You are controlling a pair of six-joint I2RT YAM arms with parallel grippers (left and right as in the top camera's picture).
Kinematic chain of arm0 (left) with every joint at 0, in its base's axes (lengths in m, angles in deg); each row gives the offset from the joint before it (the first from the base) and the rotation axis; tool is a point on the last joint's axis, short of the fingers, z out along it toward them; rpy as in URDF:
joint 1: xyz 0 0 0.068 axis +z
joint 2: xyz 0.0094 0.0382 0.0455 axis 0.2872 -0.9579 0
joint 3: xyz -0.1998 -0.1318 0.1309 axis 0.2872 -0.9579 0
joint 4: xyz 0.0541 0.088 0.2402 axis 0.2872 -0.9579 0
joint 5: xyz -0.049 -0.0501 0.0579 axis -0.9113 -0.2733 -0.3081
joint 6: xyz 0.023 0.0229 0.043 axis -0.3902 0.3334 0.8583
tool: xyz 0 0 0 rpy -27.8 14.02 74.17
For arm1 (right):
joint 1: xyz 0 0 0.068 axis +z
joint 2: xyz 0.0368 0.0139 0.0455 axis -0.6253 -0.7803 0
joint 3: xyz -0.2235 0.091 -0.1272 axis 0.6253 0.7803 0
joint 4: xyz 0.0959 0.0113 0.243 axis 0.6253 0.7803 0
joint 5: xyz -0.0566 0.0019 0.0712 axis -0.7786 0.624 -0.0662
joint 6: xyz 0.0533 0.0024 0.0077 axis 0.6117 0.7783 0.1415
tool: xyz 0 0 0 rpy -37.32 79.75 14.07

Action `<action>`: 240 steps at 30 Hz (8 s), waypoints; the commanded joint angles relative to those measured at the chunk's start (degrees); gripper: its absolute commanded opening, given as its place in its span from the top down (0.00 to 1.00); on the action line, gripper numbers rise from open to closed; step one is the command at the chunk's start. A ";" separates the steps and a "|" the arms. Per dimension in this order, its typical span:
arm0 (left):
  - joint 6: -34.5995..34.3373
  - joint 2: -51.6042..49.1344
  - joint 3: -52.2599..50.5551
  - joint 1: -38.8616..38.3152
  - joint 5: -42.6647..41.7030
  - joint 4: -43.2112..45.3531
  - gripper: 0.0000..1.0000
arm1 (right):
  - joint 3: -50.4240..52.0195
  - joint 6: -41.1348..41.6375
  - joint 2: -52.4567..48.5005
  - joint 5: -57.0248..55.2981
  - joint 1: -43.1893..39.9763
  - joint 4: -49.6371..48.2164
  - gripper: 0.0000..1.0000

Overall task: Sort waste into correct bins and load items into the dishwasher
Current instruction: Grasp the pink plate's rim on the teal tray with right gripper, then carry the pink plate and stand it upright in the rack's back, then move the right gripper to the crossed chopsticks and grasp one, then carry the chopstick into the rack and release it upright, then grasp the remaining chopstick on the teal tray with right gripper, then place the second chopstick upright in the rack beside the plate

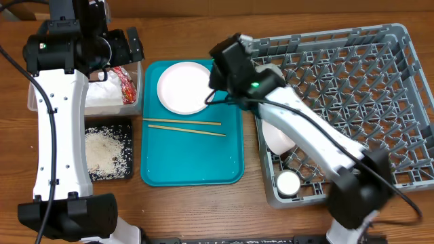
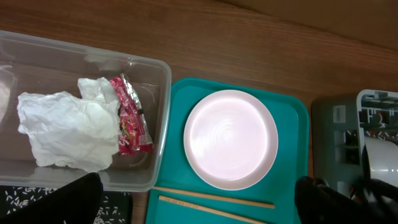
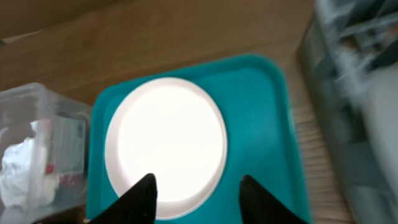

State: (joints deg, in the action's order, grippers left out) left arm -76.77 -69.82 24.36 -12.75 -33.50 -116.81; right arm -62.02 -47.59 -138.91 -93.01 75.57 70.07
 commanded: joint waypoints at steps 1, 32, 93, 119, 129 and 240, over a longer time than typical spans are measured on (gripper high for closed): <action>-0.55 0.31 0.44 -0.22 -0.46 0.07 0.00 | -0.22 5.09 -5.64 4.87 0.02 -1.75 0.58; -0.55 0.31 0.44 -0.22 -0.46 0.09 0.00 | -10.29 2.03 -13.90 10.97 -3.28 1.51 0.96; -0.55 0.31 0.44 -0.22 -0.46 0.07 0.00 | -11.80 -38.45 4.61 19.82 -7.26 21.57 0.16; -0.55 0.31 0.44 -0.22 -0.46 0.07 0.00 | -7.32 -59.93 -18.47 17.27 10.23 13.68 0.40; -0.55 0.31 0.44 -0.22 -0.46 0.09 0.00 | -7.32 -58.36 -21.70 17.22 10.08 12.17 0.74; -0.55 0.31 0.44 -0.22 -0.46 0.09 0.00 | -0.26 -58.21 -18.93 16.98 7.28 5.90 0.91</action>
State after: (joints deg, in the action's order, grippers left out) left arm -76.77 -69.82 24.36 -12.75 -33.48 -116.81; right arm -64.42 -105.80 -157.34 -76.26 82.72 76.32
